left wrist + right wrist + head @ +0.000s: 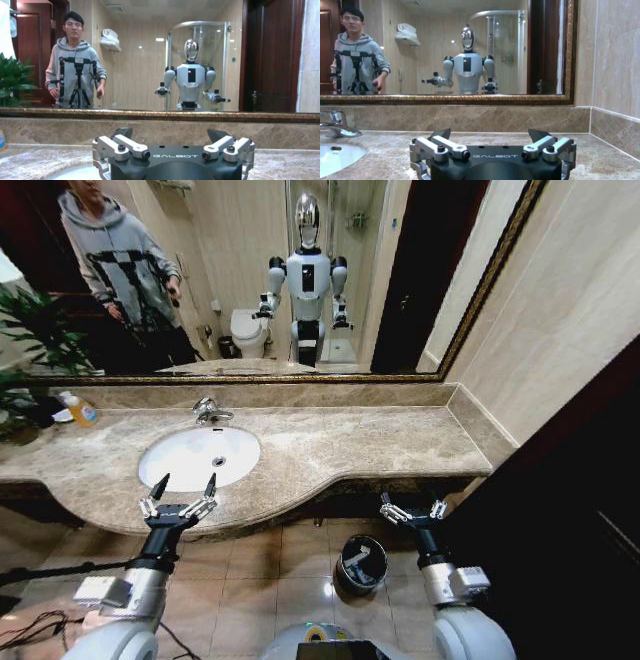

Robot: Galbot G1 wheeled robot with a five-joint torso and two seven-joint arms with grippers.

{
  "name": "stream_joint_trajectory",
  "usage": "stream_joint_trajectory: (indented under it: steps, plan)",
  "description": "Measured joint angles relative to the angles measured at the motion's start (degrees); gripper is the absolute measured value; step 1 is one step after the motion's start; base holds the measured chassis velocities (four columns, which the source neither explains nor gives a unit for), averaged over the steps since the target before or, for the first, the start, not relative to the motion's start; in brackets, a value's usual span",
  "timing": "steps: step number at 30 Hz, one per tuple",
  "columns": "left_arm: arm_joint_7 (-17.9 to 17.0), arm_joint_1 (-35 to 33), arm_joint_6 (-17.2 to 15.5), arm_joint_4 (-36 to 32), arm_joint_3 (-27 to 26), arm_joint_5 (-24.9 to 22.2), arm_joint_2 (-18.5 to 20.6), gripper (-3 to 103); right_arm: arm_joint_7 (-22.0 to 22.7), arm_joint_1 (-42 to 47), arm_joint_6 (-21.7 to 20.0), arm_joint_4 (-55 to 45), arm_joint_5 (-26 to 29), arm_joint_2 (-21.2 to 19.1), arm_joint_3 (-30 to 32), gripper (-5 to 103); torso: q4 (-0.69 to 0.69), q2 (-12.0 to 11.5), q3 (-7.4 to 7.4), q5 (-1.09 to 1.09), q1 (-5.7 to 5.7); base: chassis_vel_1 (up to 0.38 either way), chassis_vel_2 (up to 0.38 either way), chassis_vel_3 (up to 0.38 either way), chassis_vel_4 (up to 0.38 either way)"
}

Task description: Pick up the trash from the sink and place it in the trash bin.

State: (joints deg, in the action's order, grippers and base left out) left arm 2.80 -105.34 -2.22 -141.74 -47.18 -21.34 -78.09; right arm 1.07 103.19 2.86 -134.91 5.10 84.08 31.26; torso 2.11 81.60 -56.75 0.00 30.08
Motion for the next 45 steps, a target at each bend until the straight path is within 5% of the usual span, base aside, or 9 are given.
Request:
stream_joint_trajectory:
  steps: [45]
  plan:
    - [0.0,0.0,0.0,0.0,0.0,0.0,0.0,100,0.0,-0.1,0.1,0.2,0.1,0.0,0.0,100,0.0,0.0,0.0,0.0,0.0,0.0,0.0,0.0,0.0]
